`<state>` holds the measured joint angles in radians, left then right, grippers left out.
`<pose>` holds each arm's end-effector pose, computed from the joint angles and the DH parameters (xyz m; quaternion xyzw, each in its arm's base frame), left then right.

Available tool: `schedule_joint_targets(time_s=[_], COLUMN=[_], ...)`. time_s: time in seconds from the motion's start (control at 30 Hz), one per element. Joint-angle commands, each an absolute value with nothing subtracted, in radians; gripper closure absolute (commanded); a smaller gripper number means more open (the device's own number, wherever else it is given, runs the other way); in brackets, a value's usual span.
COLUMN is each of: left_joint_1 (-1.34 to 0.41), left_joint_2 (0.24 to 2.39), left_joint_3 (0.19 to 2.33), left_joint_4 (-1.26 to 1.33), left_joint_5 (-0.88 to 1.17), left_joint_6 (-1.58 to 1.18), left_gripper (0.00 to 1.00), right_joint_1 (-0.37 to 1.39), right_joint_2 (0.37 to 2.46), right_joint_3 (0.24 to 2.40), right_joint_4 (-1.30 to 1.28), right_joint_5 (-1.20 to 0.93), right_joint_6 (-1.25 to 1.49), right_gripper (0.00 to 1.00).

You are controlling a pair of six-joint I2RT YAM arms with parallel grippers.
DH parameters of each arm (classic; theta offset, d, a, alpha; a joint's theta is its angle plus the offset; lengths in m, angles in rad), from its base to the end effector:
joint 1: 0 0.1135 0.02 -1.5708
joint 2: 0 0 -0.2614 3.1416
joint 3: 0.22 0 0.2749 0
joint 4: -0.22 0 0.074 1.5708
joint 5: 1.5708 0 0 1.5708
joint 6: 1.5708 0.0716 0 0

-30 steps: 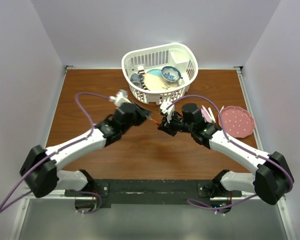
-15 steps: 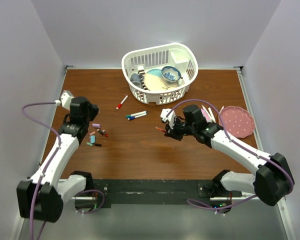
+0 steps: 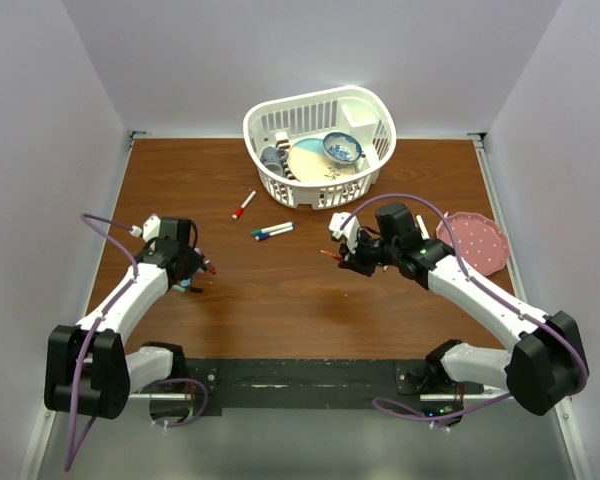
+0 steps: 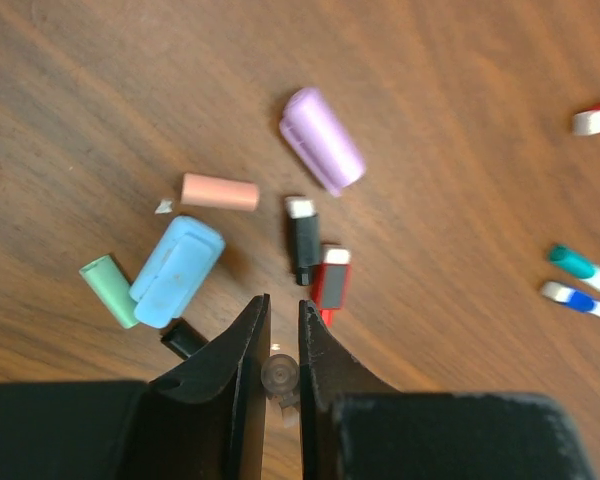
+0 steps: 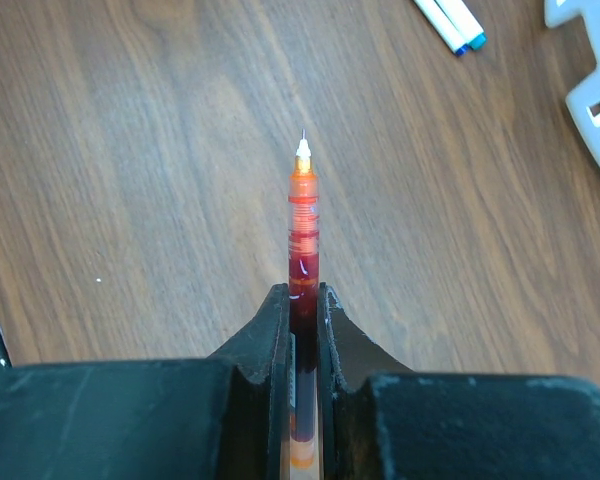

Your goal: Open the pen caps

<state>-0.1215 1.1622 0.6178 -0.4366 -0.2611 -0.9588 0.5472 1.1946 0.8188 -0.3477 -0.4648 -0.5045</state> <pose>0.2567 -0.0127 0.1468 -0.4202 0.8514 -0.0414 0.3112 0.2386 0.1830 0.2226 -0.5272 0.7197 0.2184 0.3955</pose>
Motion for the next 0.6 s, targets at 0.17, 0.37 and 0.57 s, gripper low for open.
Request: schedule_joint_targets(time_s=[0.17,0.37,0.57], left_joint_1=[-0.112,-0.107,-0.104], left_joint_2=[1.21,1.209,1.149], left_joint_3=[0.598,0.609,0.667], left_joint_4=[-0.407,-0.413,-0.433], left_joint_5=[-0.282,-0.301,-0.287], left_joint_6=[-0.93,-0.925,-0.893], left_gripper=[0.72,0.57,0.55], right_joint_1=[0.483,0.45,0.358], right_joint_2=[1.241,1.239,1.253], right_joint_3=[0.907,0.907,0.905], right_joint_4=[-0.382,-0.382,-0.325], right_joint_5=[-0.474,-0.474,-0.405], right_joint_6=[-0.482,-0.468,-0.334], right_gripper=[1.0,1.0,1.0])
